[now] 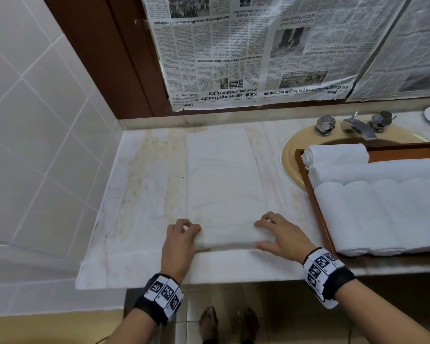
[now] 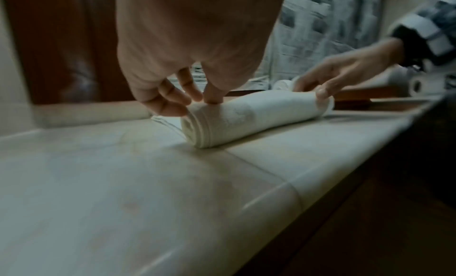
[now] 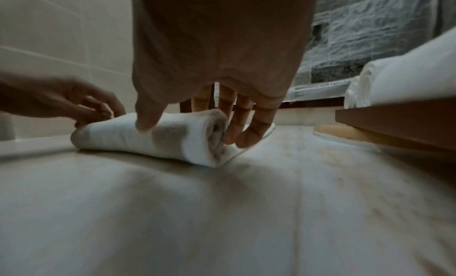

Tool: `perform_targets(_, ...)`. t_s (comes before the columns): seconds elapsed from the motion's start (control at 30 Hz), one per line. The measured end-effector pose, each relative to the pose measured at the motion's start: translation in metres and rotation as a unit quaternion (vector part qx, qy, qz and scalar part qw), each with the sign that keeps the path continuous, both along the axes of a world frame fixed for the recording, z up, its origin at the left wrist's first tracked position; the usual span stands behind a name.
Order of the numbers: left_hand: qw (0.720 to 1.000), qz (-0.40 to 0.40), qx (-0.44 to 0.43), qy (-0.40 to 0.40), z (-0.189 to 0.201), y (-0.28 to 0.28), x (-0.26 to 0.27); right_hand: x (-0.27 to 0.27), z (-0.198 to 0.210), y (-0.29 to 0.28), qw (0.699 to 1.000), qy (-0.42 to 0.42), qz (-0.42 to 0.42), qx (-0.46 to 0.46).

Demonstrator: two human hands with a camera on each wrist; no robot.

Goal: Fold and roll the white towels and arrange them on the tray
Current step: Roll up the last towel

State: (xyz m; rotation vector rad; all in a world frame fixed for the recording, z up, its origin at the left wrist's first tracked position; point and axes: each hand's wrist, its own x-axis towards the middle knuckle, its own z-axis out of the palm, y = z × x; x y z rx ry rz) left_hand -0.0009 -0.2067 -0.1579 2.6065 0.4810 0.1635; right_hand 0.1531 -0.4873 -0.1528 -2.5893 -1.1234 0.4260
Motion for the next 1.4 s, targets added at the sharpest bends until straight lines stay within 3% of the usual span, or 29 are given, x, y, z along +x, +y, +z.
perform_targets(0.1, 0.999, -0.051, 0.015, -0.007, 0.002, -0.005, 0.0, 0.002, 0.001, 0.0, 1.0, 0.023, 0.011, -0.012)
perform_targets(0.27, 0.993, -0.1, 0.017, 0.063, 0.005, -0.001, -0.002, 0.011, 0.001, 0.011, 0.989, 0.133, -0.041, 0.051)
perform_targets(0.37, 0.987, -0.119, -0.009, 0.103, 0.011, 0.008, 0.003, 0.015, 0.009, 0.015, 0.988, 0.145, -0.023, 0.042)
perform_targets(0.43, 0.985, -0.129, 0.006, 0.116, 0.014, 0.01, 0.006, 0.015, 0.006, 0.015, 0.993, 0.099, -0.037, 0.044)
perform_targets(0.5, 0.984, -0.128, 0.012, 0.121, 0.014, 0.009, 0.008, 0.007, 0.0, 0.017, 0.998, -0.006, -0.044, 0.05)
perform_targets(0.6, 0.984, -0.113, 0.0, 0.139, 0.017, 0.011, 0.013, -0.009, -0.006, 0.026, 0.994, -0.094, 0.012, 0.051)
perform_targets(0.77, 0.98, -0.093, -0.066, 0.165, 0.025, 0.014, 0.024, -0.019, -0.004, 0.018, 0.996, -0.08, 0.044, 0.005)
perform_targets(0.97, 0.968, -0.034, -0.195, 0.156, 0.024, 0.019, 0.023, -0.003, 0.001, 0.021, 0.995, 0.094, -0.022, 0.018)
perform_targets(1.13, 0.954, 0.051, -0.275, 0.11, 0.021, 0.024, 0.019, 0.002, 0.004, 0.015, 0.96, 0.215, -0.119, 0.138)
perform_targets(1.2, 0.956, 0.07, -0.265, 0.106, 0.02, 0.022, 0.02, -0.002, -0.001, 0.018, 0.965, 0.167, -0.134, 0.153)
perform_targets(1.27, 0.967, 0.078, -0.22, 0.105, 0.017, 0.017, 0.021, -0.006, -0.008, 0.021, 0.983, 0.037, -0.12, 0.132)
perform_targets(1.33, 0.977, 0.083, -0.162, 0.108, 0.012, 0.013, 0.02, -0.008, -0.01, 0.023, 0.99, -0.081, -0.077, 0.084)
perform_targets(1.4, 0.986, 0.083, -0.115, 0.085, 0.008, 0.008, 0.017, -0.01, -0.008, 0.024, 0.989, -0.128, -0.038, 0.061)
